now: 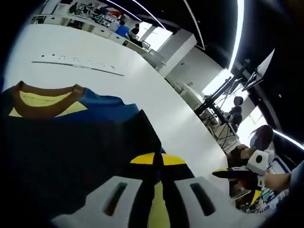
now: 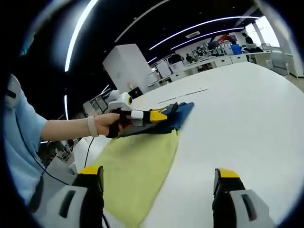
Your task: Fold the garment on the visible template until the final outline fits inside the template.
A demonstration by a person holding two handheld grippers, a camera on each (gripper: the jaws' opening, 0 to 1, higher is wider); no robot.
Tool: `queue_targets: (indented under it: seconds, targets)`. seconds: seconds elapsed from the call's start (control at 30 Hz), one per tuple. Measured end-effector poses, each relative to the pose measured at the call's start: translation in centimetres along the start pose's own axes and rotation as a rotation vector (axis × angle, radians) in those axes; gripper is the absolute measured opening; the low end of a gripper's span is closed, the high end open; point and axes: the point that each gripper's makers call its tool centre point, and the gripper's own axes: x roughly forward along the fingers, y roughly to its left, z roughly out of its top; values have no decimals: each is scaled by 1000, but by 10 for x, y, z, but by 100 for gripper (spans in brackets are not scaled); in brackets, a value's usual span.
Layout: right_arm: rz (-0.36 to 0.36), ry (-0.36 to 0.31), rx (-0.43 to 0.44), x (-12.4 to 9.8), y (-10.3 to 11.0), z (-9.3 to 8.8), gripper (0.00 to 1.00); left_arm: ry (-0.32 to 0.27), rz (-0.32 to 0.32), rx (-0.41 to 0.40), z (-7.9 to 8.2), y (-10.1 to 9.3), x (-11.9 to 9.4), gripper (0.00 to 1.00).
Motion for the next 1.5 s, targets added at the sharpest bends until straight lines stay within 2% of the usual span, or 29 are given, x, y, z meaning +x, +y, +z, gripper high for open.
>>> queue_targets:
  seconds: [0.1,0.23,0.33,0.43,0.53,0.73,0.83,1.0,1.2,1.5]
  targets:
    - [0,0,3,-1,1,-1,97,8,-6,19,-1,-2,-1,7]
    - [-2,3,3,-2,2,-2,97,11,20,114,1,1,-3,32]
    - [-1,0,3,-2,2,-1,97,5,11,142,4,-1,-5,45]
    - [0,4,-2,-2,3,-1,97,10,33,206,8,2,-8,59]
    - [2,4,-2,-2,4,-1,97,23,56,271,9,7,-12,69]
    - [7,8,-18,-1,6,1,98,67,88,366,8,13,-19,83]
    - [7,13,-35,-1,6,2,98,69,106,366,9,16,-21,93]
    - [9,16,-49,-2,8,5,99,88,105,387,9,16,-26,97]
    - [11,25,-73,-1,11,9,99,75,98,384,12,13,-40,95]
    - [19,21,-91,0,18,18,99,45,109,386,9,15,-80,94]
